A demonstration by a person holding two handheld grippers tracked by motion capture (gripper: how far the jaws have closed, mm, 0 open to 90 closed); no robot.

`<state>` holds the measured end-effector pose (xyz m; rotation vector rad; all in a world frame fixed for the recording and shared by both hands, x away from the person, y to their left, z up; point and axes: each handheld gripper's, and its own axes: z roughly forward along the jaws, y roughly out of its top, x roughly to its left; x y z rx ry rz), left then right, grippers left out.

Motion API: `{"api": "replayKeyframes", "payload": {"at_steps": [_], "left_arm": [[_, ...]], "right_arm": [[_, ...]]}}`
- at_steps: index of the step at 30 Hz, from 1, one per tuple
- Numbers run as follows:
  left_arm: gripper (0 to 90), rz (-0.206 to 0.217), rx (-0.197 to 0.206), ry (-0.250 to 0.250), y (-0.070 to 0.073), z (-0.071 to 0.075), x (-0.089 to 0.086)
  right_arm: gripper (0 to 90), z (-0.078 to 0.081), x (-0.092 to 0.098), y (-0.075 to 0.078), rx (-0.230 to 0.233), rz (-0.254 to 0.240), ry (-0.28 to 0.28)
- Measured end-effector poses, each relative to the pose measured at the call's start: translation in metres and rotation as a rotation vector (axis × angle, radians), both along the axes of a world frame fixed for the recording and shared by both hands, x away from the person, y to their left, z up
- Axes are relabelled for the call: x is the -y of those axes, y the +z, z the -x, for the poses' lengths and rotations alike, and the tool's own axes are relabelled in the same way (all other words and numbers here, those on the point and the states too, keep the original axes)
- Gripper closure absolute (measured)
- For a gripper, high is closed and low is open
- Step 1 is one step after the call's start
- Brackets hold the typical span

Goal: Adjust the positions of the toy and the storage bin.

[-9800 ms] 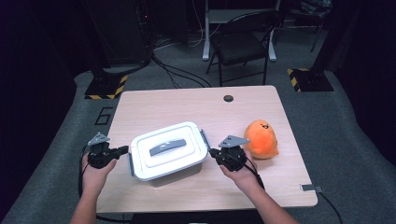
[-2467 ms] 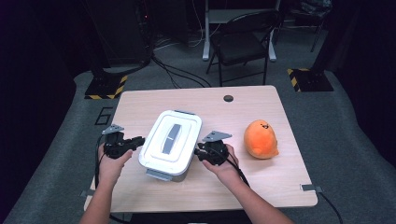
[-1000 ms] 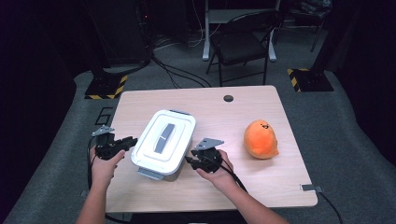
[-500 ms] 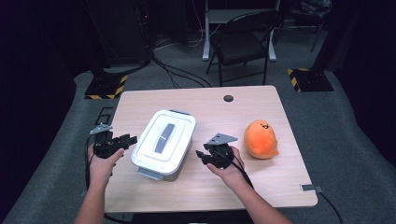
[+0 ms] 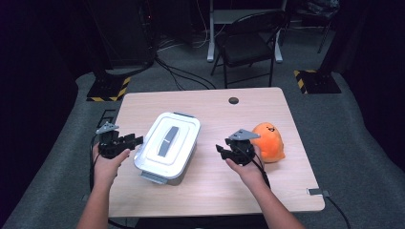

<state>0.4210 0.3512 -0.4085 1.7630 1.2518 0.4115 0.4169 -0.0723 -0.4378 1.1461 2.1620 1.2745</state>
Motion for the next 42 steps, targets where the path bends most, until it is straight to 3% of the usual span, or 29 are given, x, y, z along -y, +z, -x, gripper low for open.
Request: {"api": "replayKeyframes", "payload": {"at_steps": [4,11,22,42], "left_arm": [[51.4,0.004,0.0,-0.011,0.003,0.0,0.004],[50.1,-0.013,0.009,-0.026,0.007,0.002,0.012],[53.5,-0.038,0.0,-0.042,0.013,0.004,0.021],[58.2,-0.033,-0.004,-0.05,0.028,0.002,0.036]], "right_arm": [[52.3,-0.002,0.022,0.005,0.001,-0.031,-0.063],[52.8,-0.005,0.054,0.007,0.004,-0.033,-0.122],[52.7,-0.007,0.064,-0.004,0.014,0.043,-0.159],[53.1,-0.011,0.091,-0.005,0.021,0.003,-0.229]]}}
